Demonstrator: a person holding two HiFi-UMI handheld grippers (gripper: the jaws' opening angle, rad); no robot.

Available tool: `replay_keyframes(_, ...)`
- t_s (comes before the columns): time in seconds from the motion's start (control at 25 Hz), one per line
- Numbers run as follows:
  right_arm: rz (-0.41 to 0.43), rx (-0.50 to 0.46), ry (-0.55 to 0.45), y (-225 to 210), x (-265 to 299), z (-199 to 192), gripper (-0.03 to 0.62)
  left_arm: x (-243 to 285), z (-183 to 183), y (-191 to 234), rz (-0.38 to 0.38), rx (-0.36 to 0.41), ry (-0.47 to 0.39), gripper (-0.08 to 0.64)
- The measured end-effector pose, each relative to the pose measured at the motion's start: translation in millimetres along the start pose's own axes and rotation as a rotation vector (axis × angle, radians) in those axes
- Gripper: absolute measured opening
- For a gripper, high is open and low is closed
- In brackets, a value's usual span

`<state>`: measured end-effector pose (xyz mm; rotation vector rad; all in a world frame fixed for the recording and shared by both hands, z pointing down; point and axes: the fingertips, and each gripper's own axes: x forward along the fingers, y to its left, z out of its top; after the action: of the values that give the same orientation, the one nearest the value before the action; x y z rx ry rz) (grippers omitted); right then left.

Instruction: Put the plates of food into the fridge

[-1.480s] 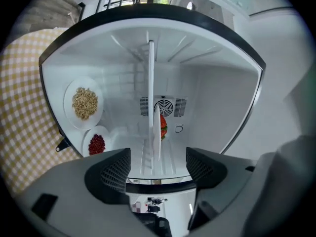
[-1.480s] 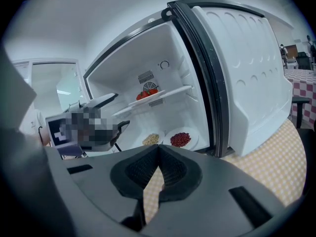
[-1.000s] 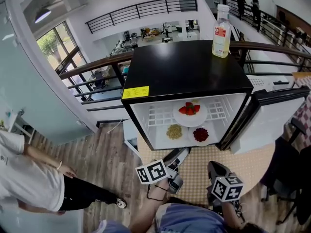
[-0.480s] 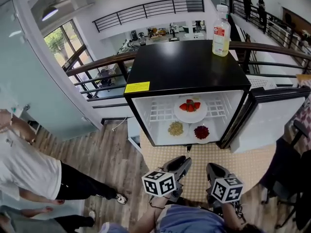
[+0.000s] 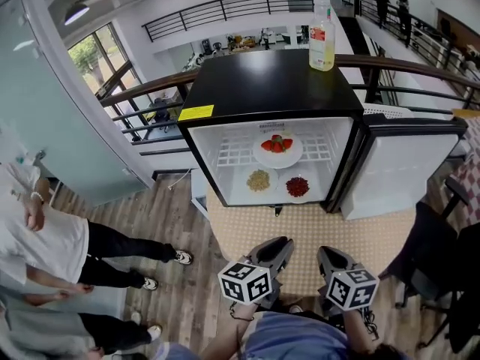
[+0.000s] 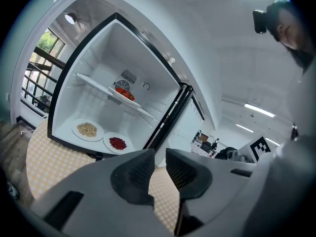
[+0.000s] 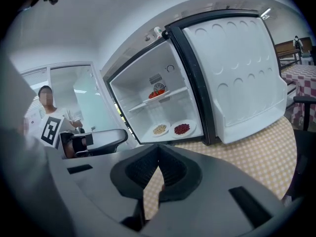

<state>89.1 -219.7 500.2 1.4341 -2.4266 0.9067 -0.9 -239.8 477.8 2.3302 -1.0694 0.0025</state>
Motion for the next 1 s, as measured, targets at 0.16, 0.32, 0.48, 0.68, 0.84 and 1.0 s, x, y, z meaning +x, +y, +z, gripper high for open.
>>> replay_keyframes(0.16, 0.021, -0.012, 0.011, -3.2, -23.9, -13.6, 0.015, -4.5, -21.1, -27.4, 0.003, 0.045, 0.003, 0.075)
replay_keyframes(0.32, 0.057, -0.036, 0.037, -2.1, -40.8, -31.0, 0.015, -14.6, -47.6, -46.2, 0.029, 0.051, 0.013, 0.065)
replay_keyframes(0.48, 0.100, -0.044, 0.061, 1.9, -50.3, -44.7, 0.015, -28.8, -65.4, -56.9, 0.058, 0.015, 0.007, 0.061)
replay_keyframes(0.68, 0.155, -0.045, 0.075, 11.6, -56.1, -51.6, 0.015, -46.8, -71.7, -62.7, 0.113, 0.013, -0.005, 0.060)
replay_keyframes(0.84, 0.172, -0.037, 0.079, 14.4, -58.2, -56.5, 0.015, -53.5, -77.5, -65.0, 0.131, 0.010, 0.004, 0.057)
replay_keyframes(1.0, 0.164, -0.029, 0.076, 13.1, -59.4, -59.5, 0.015, -56.4, -82.9, -66.5, 0.127, 0.008, 0.023, 0.057)
